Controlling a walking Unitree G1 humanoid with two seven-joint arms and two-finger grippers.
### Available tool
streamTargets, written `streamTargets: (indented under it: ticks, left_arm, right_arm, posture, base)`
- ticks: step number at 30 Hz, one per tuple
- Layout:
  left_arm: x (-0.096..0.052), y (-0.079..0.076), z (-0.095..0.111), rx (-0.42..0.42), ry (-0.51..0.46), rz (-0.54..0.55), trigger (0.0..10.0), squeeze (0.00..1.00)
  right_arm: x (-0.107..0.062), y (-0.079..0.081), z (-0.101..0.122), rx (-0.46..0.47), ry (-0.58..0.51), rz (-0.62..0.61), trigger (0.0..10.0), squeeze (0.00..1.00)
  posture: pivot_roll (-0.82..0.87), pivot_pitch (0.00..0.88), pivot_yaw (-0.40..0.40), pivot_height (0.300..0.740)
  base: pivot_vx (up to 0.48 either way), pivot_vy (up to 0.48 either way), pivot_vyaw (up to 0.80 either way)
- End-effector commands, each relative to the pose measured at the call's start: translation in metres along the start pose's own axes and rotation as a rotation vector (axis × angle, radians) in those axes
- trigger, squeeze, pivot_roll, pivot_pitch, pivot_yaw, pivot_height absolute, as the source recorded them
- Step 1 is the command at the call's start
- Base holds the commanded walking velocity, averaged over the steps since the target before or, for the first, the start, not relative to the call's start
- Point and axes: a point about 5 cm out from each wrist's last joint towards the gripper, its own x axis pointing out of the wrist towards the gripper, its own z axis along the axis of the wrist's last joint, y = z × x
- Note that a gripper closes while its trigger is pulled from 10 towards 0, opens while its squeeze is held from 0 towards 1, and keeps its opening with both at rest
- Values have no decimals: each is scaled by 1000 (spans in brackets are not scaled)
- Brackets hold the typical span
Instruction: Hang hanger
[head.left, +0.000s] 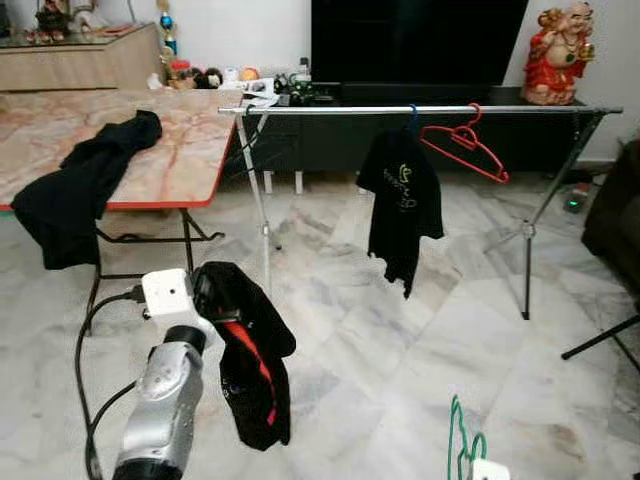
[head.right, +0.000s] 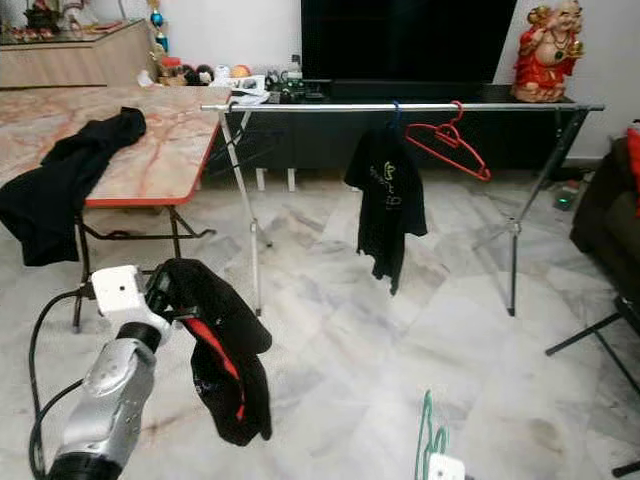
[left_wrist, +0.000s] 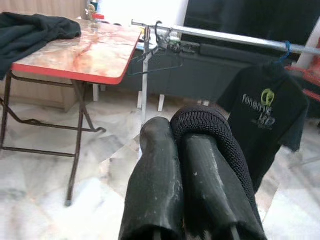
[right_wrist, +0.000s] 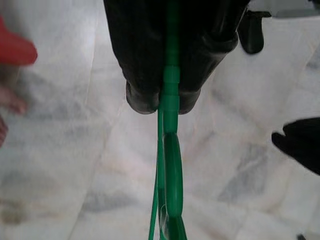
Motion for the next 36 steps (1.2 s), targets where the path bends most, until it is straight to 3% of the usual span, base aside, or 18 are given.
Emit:
streamTargets:
  ticks: [1, 10, 13, 21, 29, 36]
  left_arm:
    - [-1, 6, 8, 17, -17, -18, 10000, 0]
    - [-14, 18, -5, 35, 41, -13, 10000, 0]
    - [-17, 15, -7, 43, 61, -30, 10000, 0]
    - [-18, 16, -9, 62, 78, -39, 10000, 0]
    - [-12, 15, -12, 71, 89, -40, 10000, 0]
    - [-5, 17, -5, 91, 43, 2, 10000, 0]
  right_arm:
    - [-2, 1, -8, 51, 16, -42, 10000, 0]
    - [-10, 1, -29, 60, 57, -65, 10000, 0]
    - [-12, -4, -35, 76, 66, -85, 10000, 0]
    - [-12, -1, -34, 82, 57, -54, 10000, 0]
    - [-9, 3, -27, 87, 54, -52, 10000, 0]
    - [-4, -8, -12, 64, 24, -57, 10000, 0]
  posture:
    - [148, 0, 73, 740]
    - [131, 0, 98, 740]
    - [131, 0, 101, 740]
    - [124, 0, 97, 740]
    - [119, 0, 95, 740]
    - [171, 0, 15, 740]
  base:
    - [0, 0, 0]
    - [0, 0, 0]
    - [0, 0, 0]
    - [0, 0, 155]
    - [0, 0, 800]
    - [0, 0, 62]
